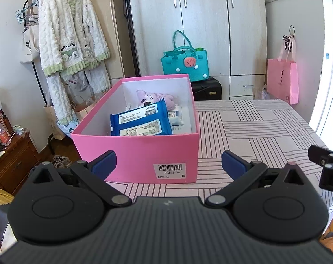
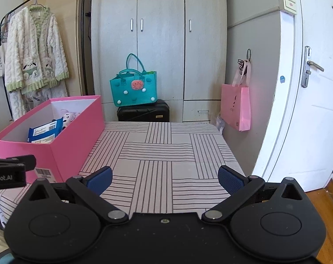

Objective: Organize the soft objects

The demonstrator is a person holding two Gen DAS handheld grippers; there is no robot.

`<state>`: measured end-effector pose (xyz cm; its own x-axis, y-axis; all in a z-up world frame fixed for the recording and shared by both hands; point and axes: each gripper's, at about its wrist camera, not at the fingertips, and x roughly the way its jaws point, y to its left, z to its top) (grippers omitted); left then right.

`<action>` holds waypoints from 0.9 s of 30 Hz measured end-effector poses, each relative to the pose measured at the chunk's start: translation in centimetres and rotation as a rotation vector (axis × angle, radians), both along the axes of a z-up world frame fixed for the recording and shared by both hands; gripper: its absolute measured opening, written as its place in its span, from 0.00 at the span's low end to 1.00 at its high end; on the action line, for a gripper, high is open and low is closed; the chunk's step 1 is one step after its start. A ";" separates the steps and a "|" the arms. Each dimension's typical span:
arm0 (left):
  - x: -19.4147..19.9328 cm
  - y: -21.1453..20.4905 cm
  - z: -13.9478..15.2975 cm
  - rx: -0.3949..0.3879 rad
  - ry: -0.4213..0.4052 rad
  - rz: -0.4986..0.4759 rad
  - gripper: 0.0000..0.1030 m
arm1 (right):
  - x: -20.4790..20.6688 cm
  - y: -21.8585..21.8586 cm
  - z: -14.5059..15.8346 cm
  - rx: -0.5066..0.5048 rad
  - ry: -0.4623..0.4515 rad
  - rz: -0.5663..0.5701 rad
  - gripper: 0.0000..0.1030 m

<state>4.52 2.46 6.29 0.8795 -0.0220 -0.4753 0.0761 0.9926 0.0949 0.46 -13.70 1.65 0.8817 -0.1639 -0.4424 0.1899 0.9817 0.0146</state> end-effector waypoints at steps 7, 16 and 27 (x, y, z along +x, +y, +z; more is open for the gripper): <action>0.0 0.0 -0.1 -0.013 -0.011 0.005 1.00 | -0.1 -0.2 0.0 -0.003 -0.012 0.003 1.00; -0.1 0.4 -0.3 -0.042 -0.057 -0.004 1.00 | -0.6 0.1 0.1 -0.017 -0.041 0.010 1.00; -0.1 0.5 -0.9 -0.051 -0.043 -0.006 1.00 | -0.5 0.1 0.1 -0.025 -0.052 0.004 1.00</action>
<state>4.47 2.96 5.42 0.8988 -0.0509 -0.4353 0.0793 0.9957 0.0474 0.00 -13.58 1.78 0.9042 -0.1703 -0.3917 0.1851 0.9827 0.0000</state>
